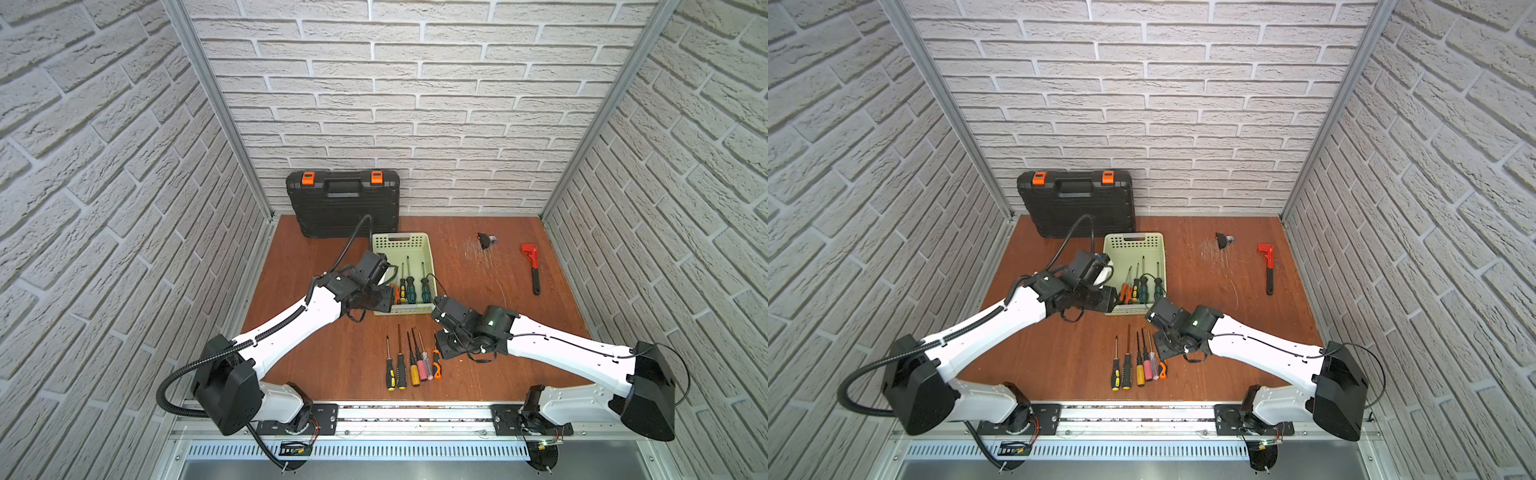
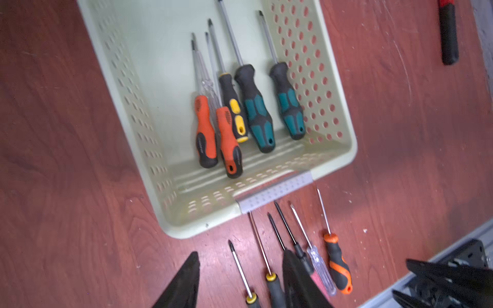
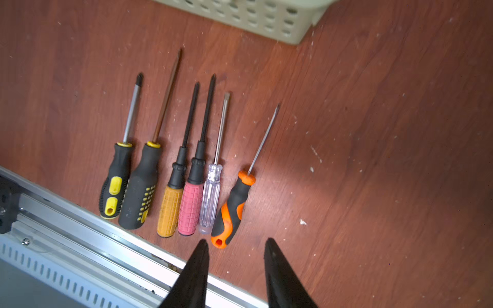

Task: Put the screwdriver in the bin
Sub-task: Place the screwdriver in the bin, then pick up the screwdriver from the bottom-center of the table.

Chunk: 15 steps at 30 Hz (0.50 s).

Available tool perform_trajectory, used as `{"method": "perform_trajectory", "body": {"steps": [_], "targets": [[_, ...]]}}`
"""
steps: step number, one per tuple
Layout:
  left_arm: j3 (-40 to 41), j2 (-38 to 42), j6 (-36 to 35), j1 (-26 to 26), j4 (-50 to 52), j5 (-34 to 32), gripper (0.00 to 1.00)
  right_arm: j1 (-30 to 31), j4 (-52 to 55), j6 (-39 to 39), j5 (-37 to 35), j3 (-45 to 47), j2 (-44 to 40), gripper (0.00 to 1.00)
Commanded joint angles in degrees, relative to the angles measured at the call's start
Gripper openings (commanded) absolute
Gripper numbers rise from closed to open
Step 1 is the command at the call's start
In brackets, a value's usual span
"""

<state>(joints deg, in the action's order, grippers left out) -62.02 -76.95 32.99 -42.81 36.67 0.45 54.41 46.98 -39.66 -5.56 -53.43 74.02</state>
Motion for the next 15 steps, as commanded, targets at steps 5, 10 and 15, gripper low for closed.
{"method": "perform_trajectory", "body": {"steps": [5,10,15], "targets": [[8.1,6.4,5.3,-4.4,-4.8,-6.7,0.52,1.7,-8.2,-8.2,2.0,3.9,5.7,0.39],[8.4,7.6,4.4,-4.3,-4.1,-10.0,0.52,2.0,-8.1,-8.4,0.4,3.6,8.9,0.4],[8.7,8.3,3.7,-4.3,-3.8,-11.7,0.52,1.9,-8.5,-8.8,-0.2,3.2,10.8,0.4]]}}
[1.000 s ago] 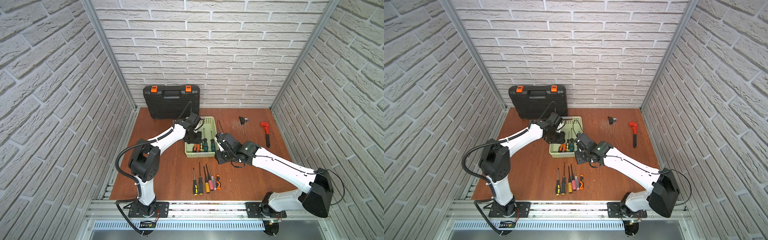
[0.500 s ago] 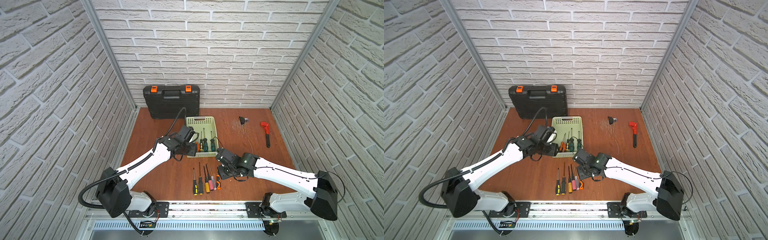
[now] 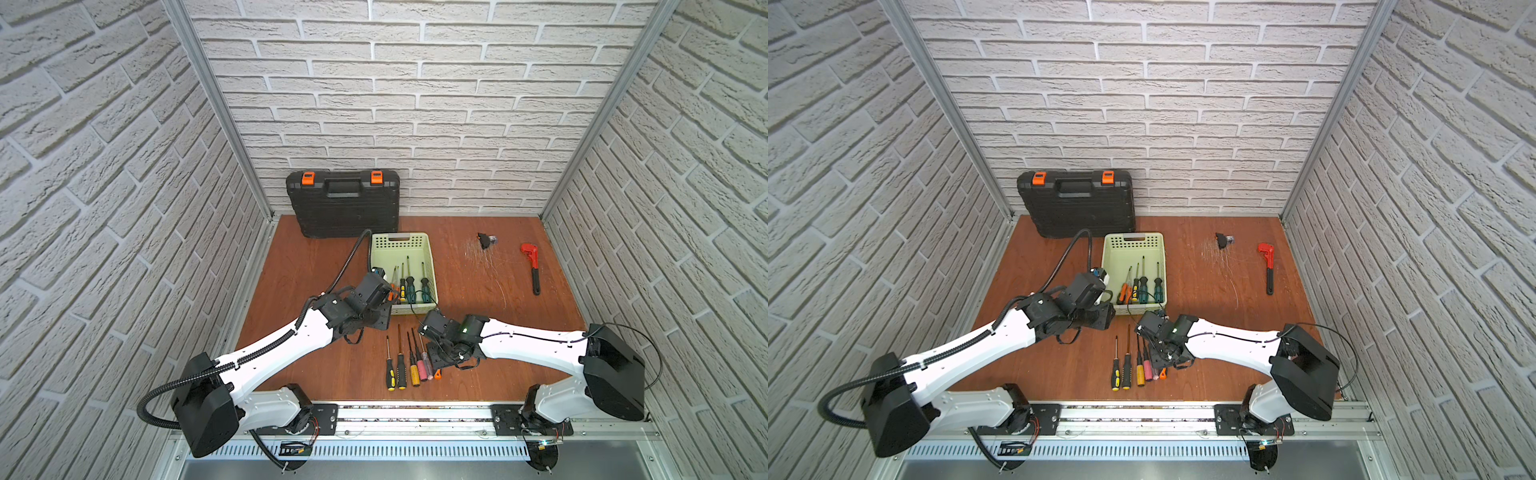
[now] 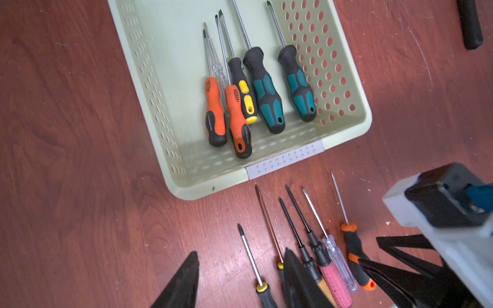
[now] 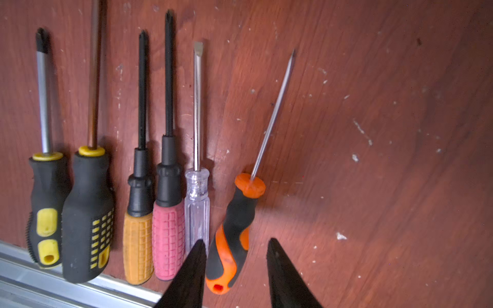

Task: Put the screwdriver in the bin
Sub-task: Pick up the screwdriver from the bottom-center of the table.

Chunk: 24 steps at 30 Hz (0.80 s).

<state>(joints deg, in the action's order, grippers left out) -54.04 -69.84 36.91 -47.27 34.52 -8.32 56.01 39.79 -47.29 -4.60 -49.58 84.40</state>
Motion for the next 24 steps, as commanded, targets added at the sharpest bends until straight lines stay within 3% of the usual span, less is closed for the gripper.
{"method": "perform_trajectory", "body": {"steps": [1,24], "targets": [[0.7,1.2,-0.2,0.1,-1.3,-3.3,0.52,0.4,-1.3,-1.2,-1.2,-0.8,0.8,0.39],[-1.2,0.8,1.0,0.2,1.6,-6.3,0.52,0.4,-4.9,-2.5,-2.0,1.9,6.2,0.34]]}}
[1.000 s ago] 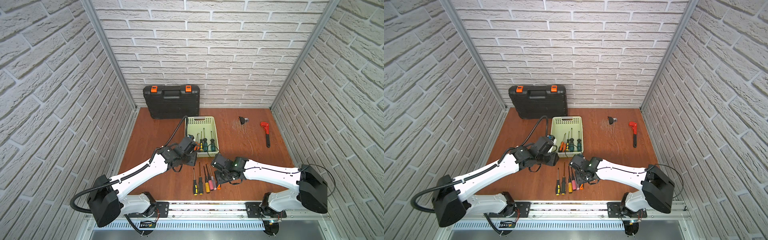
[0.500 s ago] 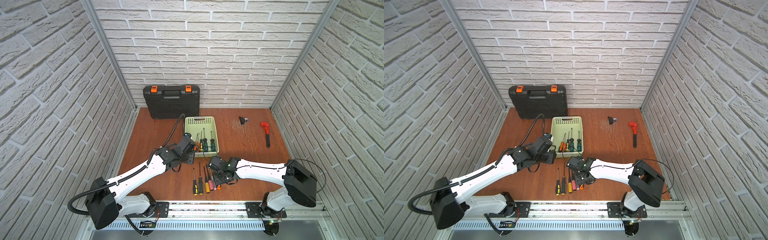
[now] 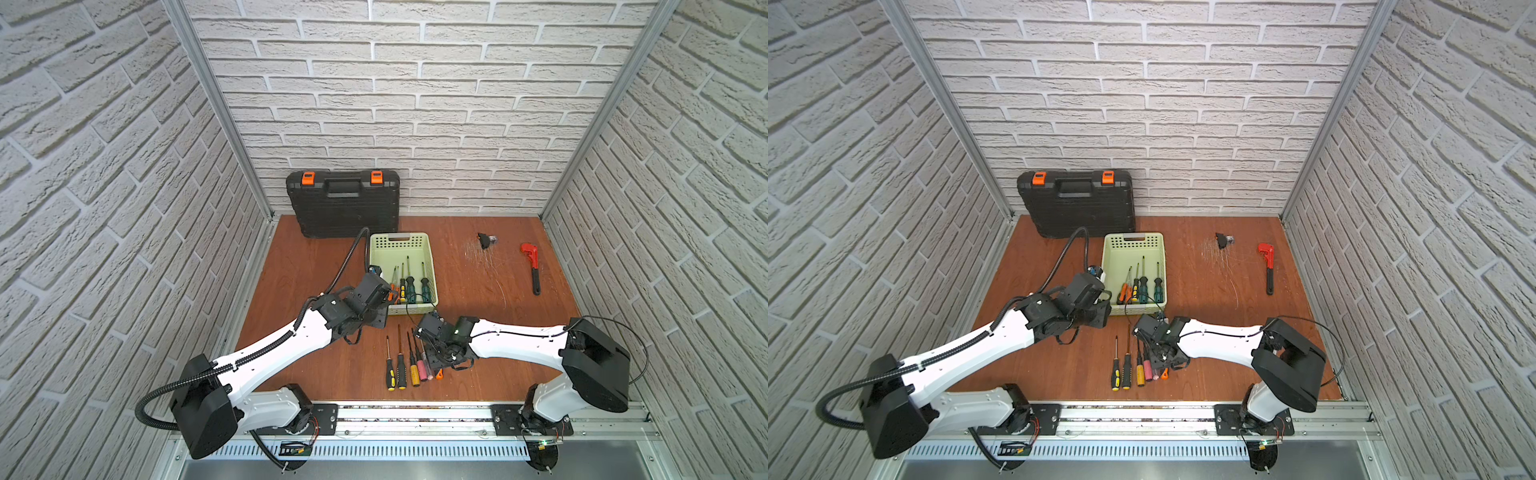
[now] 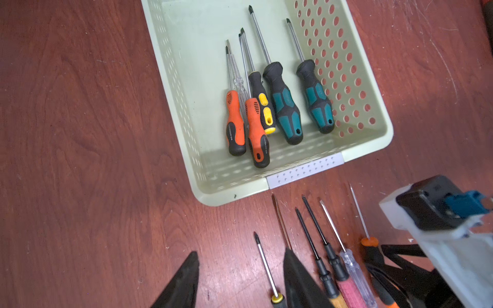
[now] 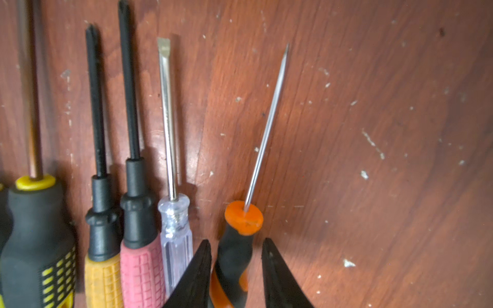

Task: Put the screwdriver in the bin
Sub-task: Pick up the screwdriver from the bottom-center of the table.

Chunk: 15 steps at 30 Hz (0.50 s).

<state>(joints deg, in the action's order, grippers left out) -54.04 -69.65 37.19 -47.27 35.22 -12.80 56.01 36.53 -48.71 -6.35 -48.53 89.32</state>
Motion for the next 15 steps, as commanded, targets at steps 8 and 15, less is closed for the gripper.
{"method": "perform_trajectory", "body": {"steps": [8,15], "targets": [[-1.1,1.6,1.6,0.2,2.3,-3.1,0.52,0.4,-2.7,-1.8,0.3,2.5,1.9,0.23],[-1.1,1.9,2.2,0.2,3.4,-3.4,0.52,0.4,1.6,-2.4,-1.7,2.3,-2.5,0.1]]}}
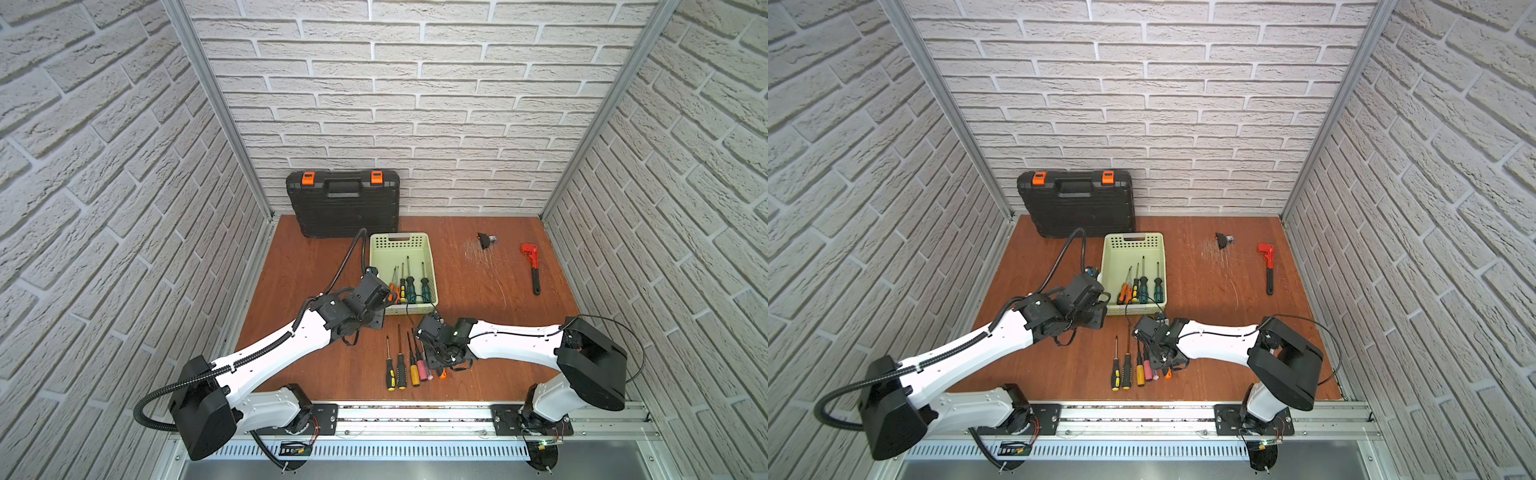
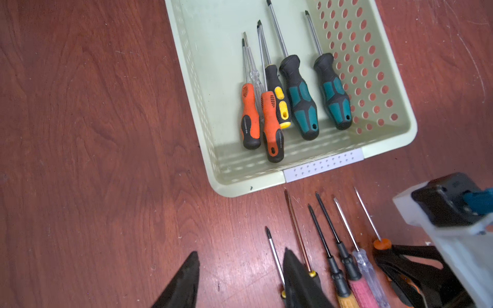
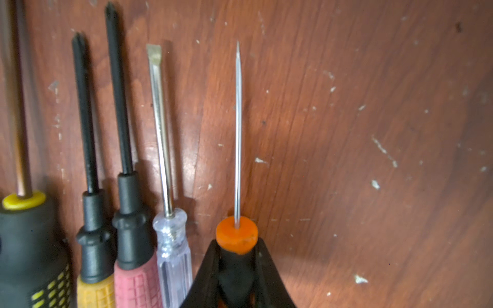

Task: Put the screwdriver in the bin
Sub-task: Pick up the screwdriver from the bottom-center of the table, then place the screwdriver into the bin.

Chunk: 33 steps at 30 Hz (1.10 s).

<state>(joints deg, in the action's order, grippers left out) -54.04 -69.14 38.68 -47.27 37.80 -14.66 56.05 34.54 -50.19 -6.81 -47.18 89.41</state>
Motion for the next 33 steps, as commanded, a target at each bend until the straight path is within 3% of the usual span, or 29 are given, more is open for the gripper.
{"method": "perform_trajectory", "body": {"steps": [1,11,16,20,26,33], "targets": [[-1.2,1.5,0.8,0.2,0.8,-1.7,0.51,0.2,5.3,-1.0,-1.9,0.4,-3.9,0.09],[-2.9,1.3,2.3,1.6,0.7,-3.7,0.51,-2.5,22.6,0.0,-3.3,-3.2,-20.1,0.07],[-2.1,2.3,2.4,3.1,-0.2,-3.7,0.5,-6.8,20.1,5.2,-6.1,-9.8,-21.8,0.07],[-1.7,3.7,2.7,4.2,1.2,-3.8,0.5,-12.8,14.6,13.0,-1.7,-20.1,-14.8,0.08],[-1.1,7.1,3.6,4.5,3.2,-4.2,0.5,-16.2,13.5,24.4,2.7,-37.8,1.6,0.07],[0.5,9.3,4.4,4.8,3.6,-4.9,0.5,-19.5,13.9,28.8,5.4,-49.6,17.3,0.07]]}}
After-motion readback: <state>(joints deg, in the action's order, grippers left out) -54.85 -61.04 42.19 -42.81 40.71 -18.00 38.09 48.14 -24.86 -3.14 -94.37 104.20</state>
